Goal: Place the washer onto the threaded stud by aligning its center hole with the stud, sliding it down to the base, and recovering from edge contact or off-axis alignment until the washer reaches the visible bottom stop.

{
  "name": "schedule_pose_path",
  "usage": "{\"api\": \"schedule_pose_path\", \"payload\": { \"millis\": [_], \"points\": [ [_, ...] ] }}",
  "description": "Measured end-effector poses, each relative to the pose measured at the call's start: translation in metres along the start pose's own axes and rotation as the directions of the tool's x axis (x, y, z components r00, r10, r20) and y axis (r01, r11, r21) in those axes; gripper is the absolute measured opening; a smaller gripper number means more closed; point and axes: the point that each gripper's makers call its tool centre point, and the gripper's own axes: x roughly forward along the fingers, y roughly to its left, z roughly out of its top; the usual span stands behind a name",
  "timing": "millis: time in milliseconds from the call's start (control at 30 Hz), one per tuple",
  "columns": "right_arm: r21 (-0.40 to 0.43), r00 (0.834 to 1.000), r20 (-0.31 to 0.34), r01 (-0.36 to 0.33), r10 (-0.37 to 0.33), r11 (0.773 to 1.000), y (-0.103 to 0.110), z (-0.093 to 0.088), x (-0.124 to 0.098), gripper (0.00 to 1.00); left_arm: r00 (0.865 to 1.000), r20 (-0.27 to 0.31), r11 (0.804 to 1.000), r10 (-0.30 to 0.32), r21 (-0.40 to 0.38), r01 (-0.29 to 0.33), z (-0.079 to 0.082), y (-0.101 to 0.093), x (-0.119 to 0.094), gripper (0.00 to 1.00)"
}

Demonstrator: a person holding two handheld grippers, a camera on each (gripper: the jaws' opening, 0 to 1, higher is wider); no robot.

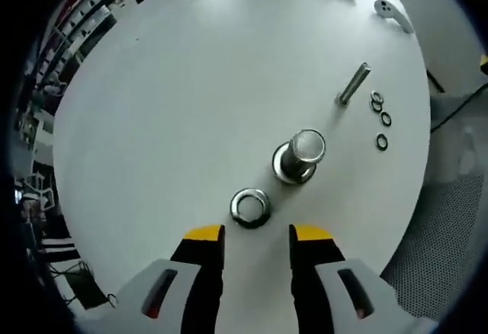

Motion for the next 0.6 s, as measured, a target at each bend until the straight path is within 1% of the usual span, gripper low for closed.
{"api": "schedule_pose_path", "payload": {
  "millis": [100, 167, 233, 267, 300, 333, 367, 400, 433, 467, 533, 600],
  "points": [
    [0.0, 1.0, 0.0, 0.001, -0.001, 1.0, 0.0, 0.0, 0.0, 0.27, 1.0, -0.014, 1.0, -0.003, 0.02, 0.004, 0.003, 0.003, 0.004, 0.33],
    [0.003, 1.0, 0.008, 0.005, -0.005, 1.0, -0.001, 0.002, 0.0, 0.27, 1.0, -0.008, 1.0, -0.016, 0.007, 0.016, 0.007, 0.001, 0.005, 0.33],
    [0.006, 1.0, 0.009, 0.006, -0.006, 1.0, -0.001, 0.002, 0.0, 0.27, 1.0, -0.013, 0.999, -0.017, 0.029, 0.018, 0.007, -0.001, 0.008, 0.32],
    [0.005, 1.0, 0.01, 0.006, -0.006, 1.0, -0.001, 0.002, 0.0, 0.27, 1.0, 0.005, 0.999, -0.03, 0.019, 0.03, 0.011, 0.001, 0.009, 0.31],
    [0.006, 1.0, 0.011, 0.006, -0.007, 1.0, -0.001, 0.002, 0.0, 0.27, 0.999, 0.007, 0.999, -0.033, 0.017, 0.033, 0.012, 0.002, 0.01, 0.31],
    [0.006, 1.0, 0.011, 0.007, -0.007, 1.0, -0.001, 0.002, 0.0, 0.27, 0.998, -0.001, 0.998, -0.062, 0.004, 0.062, 0.011, -0.001, 0.01, 0.29],
    [0.006, 1.0, 0.011, 0.007, -0.007, 1.0, -0.001, 0.002, 0.0, 0.27, 0.994, -0.006, 0.994, -0.106, -0.022, 0.106, 0.01, -0.007, 0.01, 0.27],
    [0.007, 1.0, 0.01, 0.007, -0.007, 1.0, -0.001, 0.002, 0.0, 0.27, 0.998, -0.003, 0.998, -0.07, -0.004, 0.07, 0.011, 0.001, 0.01, 0.27],
    [0.007, 1.0, 0.011, 0.007, -0.007, 1.0, -0.002, 0.002, 0.0, 0.27, 0.996, -0.023, 0.996, -0.083, 0.023, 0.083, 0.01, -0.001, 0.01, 0.28],
    [0.008, 1.0, 0.012, 0.008, -0.008, 1.0, -0.001, 0.002, 0.0, 0.27, 0.996, -0.037, 0.994, -0.081, 0.072, 0.083, 0.009, -0.003, 0.009, 0.29],
    [0.008, 1.0, 0.012, 0.007, -0.007, 1.0, -0.001, 0.002, 0.0, 0.27, 0.996, -0.04, 0.995, -0.081, 0.058, 0.083, 0.009, -0.004, 0.01, 0.29],
    [0.008, 1.0, 0.013, 0.007, -0.007, 1.0, -0.001, 0.003, 0.0, 0.26, 0.995, -0.055, 0.995, -0.079, 0.056, 0.082, 0.01, -0.004, 0.011, 0.29]
  ]
}}
